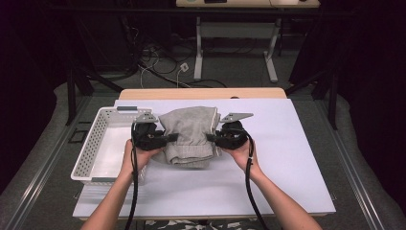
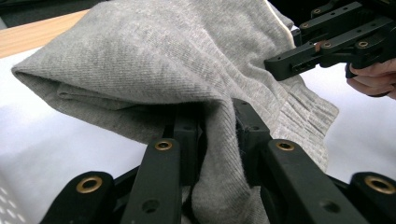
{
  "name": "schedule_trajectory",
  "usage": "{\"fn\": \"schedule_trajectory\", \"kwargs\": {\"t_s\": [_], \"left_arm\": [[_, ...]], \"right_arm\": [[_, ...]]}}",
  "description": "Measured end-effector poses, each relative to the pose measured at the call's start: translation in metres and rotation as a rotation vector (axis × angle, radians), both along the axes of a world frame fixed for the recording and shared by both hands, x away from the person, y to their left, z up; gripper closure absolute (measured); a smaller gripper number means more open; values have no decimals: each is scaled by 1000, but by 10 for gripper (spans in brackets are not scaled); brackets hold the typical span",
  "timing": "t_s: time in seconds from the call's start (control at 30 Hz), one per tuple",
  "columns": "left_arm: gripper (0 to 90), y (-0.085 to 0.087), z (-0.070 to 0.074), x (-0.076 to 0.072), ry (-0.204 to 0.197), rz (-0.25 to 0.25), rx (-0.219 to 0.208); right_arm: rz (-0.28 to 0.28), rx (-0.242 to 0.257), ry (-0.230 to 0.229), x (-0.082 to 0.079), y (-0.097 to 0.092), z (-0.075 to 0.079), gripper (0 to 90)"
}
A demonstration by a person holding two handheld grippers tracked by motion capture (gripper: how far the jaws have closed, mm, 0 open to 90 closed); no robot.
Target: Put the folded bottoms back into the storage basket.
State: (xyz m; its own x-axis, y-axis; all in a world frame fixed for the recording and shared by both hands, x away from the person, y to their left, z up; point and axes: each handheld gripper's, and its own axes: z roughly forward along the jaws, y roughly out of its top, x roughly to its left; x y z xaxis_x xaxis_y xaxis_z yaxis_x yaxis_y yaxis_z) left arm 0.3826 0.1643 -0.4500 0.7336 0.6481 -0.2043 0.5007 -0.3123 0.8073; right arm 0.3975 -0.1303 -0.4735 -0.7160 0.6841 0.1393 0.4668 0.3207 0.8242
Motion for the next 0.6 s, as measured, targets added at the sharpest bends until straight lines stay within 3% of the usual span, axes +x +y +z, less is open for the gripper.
{"fn": "schedule_trajectory", "kwargs": {"t_s": [0.6], "left_arm": [[749,16,5,-4,-9,24,-10]], "right_arm": [[24,3,-9,2,15,5,739]]}}
